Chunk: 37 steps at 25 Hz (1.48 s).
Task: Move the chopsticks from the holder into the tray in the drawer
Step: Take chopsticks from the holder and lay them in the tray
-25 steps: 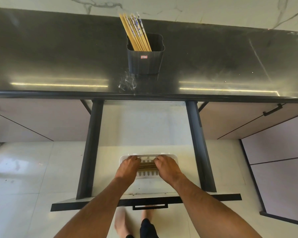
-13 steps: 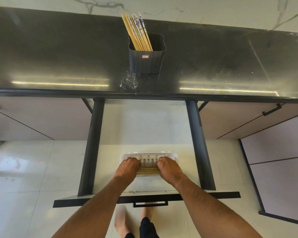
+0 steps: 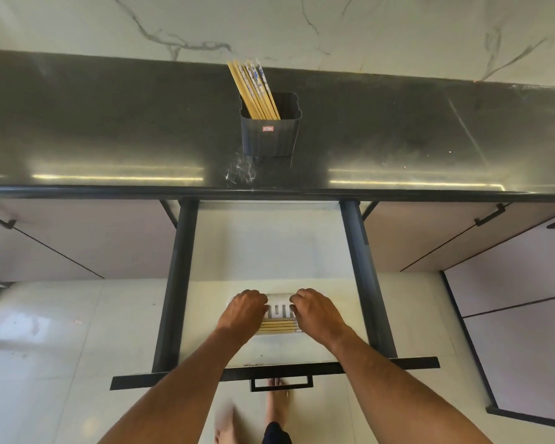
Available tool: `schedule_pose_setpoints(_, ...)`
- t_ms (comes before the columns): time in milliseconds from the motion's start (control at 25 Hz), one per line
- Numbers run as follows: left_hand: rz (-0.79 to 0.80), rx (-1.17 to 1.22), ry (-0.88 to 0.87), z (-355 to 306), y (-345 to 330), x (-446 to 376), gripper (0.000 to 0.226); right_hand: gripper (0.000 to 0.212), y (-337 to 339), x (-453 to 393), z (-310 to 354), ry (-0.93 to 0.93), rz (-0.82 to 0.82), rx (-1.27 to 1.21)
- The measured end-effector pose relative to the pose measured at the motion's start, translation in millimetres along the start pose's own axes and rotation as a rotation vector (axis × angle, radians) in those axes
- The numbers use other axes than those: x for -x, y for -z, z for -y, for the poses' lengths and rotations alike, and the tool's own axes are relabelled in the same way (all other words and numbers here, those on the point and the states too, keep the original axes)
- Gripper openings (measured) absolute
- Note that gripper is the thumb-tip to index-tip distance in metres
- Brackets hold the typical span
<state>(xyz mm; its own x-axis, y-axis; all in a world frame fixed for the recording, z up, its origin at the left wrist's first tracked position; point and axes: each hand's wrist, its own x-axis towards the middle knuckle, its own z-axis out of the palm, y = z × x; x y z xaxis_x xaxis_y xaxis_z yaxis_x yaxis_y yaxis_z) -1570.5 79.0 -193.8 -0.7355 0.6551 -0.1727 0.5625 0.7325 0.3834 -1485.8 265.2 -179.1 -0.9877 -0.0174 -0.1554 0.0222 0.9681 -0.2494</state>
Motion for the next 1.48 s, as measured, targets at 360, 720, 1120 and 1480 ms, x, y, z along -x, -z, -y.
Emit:
schedule_pose_setpoints(360, -0.36, -0.002, -0.063, -21.5, 126.7, -44.7, 0.028, 0.022, 112.0, -49.7, 13.4, 0.009, -0.353, 0.038)
schedule_pose_setpoints(720, -0.51, 0.032, -0.027, -33.7, 250.4, -141.3, 0.024, 0.02, 243.8, -158.4, 19.1, 0.008, -0.579, -0.093)
schedule_pose_setpoints(1120, -0.685, 0.074, 0.074, -13.1, 310.9, -277.9, 0.021, 0.035, 306.2, -327.0, -15.1, -0.112, -0.484, -0.347)
schedule_pose_setpoints(1480, -0.742, 0.16, 0.186, 9.5, 320.0, -336.7, 0.059, 0.033, 291.8, -402.7, -17.0, -0.184, -0.438, -0.461)
